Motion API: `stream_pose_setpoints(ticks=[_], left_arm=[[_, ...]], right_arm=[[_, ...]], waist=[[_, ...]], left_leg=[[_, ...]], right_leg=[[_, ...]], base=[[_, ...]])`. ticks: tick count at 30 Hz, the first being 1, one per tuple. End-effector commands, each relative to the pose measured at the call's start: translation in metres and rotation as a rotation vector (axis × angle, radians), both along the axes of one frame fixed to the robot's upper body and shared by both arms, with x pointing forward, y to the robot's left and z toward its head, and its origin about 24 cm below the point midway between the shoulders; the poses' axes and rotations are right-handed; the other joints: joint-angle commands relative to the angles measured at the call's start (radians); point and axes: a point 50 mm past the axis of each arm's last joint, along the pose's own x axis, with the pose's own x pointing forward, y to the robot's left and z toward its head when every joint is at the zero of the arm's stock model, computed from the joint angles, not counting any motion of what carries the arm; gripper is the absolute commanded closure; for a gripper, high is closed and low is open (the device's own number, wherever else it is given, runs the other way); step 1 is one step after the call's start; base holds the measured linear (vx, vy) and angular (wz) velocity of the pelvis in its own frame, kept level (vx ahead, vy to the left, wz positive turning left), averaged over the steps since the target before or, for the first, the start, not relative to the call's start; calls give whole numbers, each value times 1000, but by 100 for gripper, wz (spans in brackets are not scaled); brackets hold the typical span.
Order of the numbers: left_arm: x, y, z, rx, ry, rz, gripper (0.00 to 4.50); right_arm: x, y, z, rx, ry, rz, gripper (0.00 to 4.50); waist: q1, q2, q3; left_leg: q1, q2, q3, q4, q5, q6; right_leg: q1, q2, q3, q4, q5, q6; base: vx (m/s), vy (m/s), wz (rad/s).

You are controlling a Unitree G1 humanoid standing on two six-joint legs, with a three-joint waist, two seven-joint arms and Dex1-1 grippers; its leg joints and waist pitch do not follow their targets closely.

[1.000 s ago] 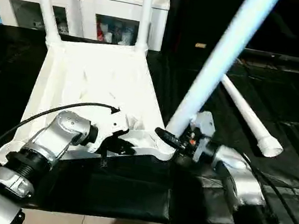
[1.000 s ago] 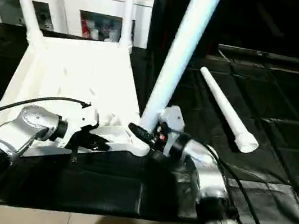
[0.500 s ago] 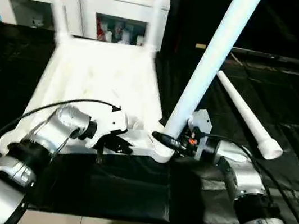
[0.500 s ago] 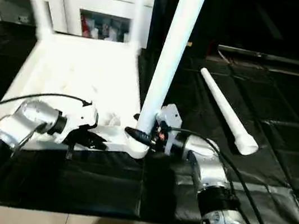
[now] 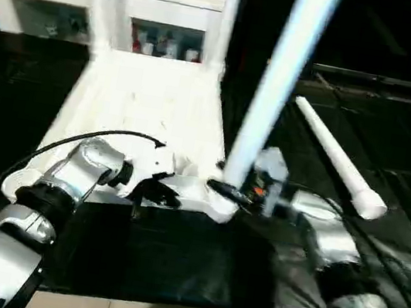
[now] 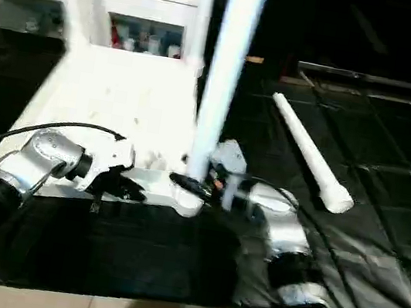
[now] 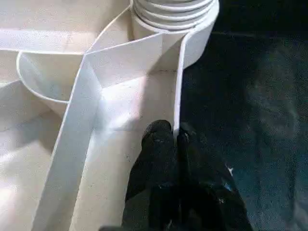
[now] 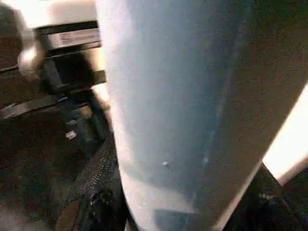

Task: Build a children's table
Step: Rotate leg to tighten

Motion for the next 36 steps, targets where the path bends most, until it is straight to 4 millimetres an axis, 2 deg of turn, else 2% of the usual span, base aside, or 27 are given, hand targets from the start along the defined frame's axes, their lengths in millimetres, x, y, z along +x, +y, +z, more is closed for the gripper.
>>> stream_pose_setpoints(ticks=[1,2,4,5,6,7,8,9,10,12,14,16,19,24,27,29,32,33,34,35,36], left_arm=[[12,0,21,-78,-106,140,450],[9,0,20,-97,-104,190,450],[6,0,20,-108,-102,218,450],[0,-6,20,-142,-95,296,450],[-2,-9,20,-156,-90,326,450],[-6,-17,20,-187,-77,387,450],[-7,-18,20,-189,-75,392,450],[-11,-32,22,-212,-72,401,450],[-12,-40,23,-224,-70,397,450],[-14,-51,26,-232,-67,391,450],[-14,-56,28,-228,-68,393,450],[-9,-50,26,-175,-97,432,450],[-7,-41,25,-146,-107,484,450],[-7,-37,28,-158,-106,510,450],[-6,-33,27,-150,-121,511,450],[-4,-31,27,-143,-135,504,450],[-2,-28,26,-131,-147,496,450],[-2,-28,26,-130,-152,490,450],[-1,-27,26,-130,-157,479,450],[0,-27,26,-131,-159,474,450],[0,-27,26,-130,-158,466,450]], right_arm=[[-15,-5,-43,-110,189,-71,259],[-8,-3,-43,-84,209,-161,259],[-3,-1,-41,-58,225,-238,259],[4,4,-40,-31,246,-337,259],[6,6,-39,-25,253,-372,259],[11,11,-38,-13,270,-442,259],[12,12,-38,-13,272,-448,259],[15,19,-37,-11,292,-499,259],[17,23,-35,-15,294,-506,259],[18,31,-34,-29,289,-499,259],[18,37,-32,-44,274,-480,259],[18,45,-30,-37,269,-449,259],[16,46,-32,-44,275,-440,259],[15,44,-35,-51,285,-449,259],[16,44,-34,-36,292,-454,259],[16,44,-33,-27,281,-443,203],[16,43,-33,-21,271,-435,179],[16,42,-33,-19,268,-434,170],[15,41,-33,-14,263,-434,161],[15,40,-33,-11,261,-434,151],[15,39,-34,-8,259,-427,142]], waist=[[-6,4,-43],[-13,8,-43],[-28,6,-44],[-36,9,-45],[-47,5,-41],[-54,1,-40],[-57,2,-43],[-64,-6,-41],[-64,-5,-40],[-63,-10,-40],[-60,-12,-41],[-62,-10,-41],[-63,-8,-41],[-62,-7,-40],[-64,-3,-39],[-65,-2,-39],[-62,-1,-43],[-58,3,-48],[-60,1,-47],[-58,4,-47],[-60,1,-46]], left_leg=[[12,72,-44,-85,-390,-29],[18,74,-47,-83,-412,-36],[12,75,-53,-86,-432,-42],[11,76,-54,-89,-448,-45],[8,77,-56,-92,-452,-49],[11,73,-52,-89,-458,-48],[14,73,-52,-86,-456,-49],[13,66,-48,-80,-439,-36],[13,63,-47,-79,-429,-28],[18,59,-42,-75,-415,-8],[14,60,-42,-78,-403,-1],[9,62,-44,-81,-408,-2],[10,63,-43,-84,-420,-7],[9,63,-44,-85,-421,-8],[11,63,-45,-85,-441,-12],[13,63,-46,-86,-458,-15],[9,64,-46,-86,-440,-12],[4,66,-44,-87,-404,-11],[1,65,-42,-87,-393,-8],[-2,66,-42,-88,-380,-6],[-3,65,-39,-88,-380,-2]], right_leg=[[30,-119,62,-102,-615,-92],[27,-120,60,-105,-640,-81],[32,-119,55,-104,-634,-77],[33,-116,54,-103,-622,-77],[31,-113,53,-100,-597,-91],[25,-110,55,-104,-597,-95],[26,-113,58,-100,-593,-101],[24,-113,57,-106,-614,-97],[24,-113,56,-111,-626,-92],[16,-108,57,-117,-635,-80],[17,-106,57,-114,-626,-73],[19,-104,57,-110,-610,-72],[17,-103,62,-106,-574,-86],[18,-104,63,-107,-583,-87],[15,-104,62,-110,-598,-82],[14,-104,60,-112,-607,-77],[16,-106,64,-110,-582,-84],[18,-104,68,-102,-522,-102],[17,-101,69,-100,-500,-108],[20,-102,70,-94,-471,-121],[20,-101,70,-96,-474,-122]], base=[[0,0,0],[0,0,0],[0,0,0],[0,0,0],[-20,31,-18],[0,0,0],[0,0,0],[0,0,0],[0,0,0],[0,0,0],[0,0,0],[0,0,0],[0,0,0],[0,0,0],[0,0,0],[0,0,0],[0,0,0],[0,0,0],[0,0,0],[0,0,0],[0,0,0]])
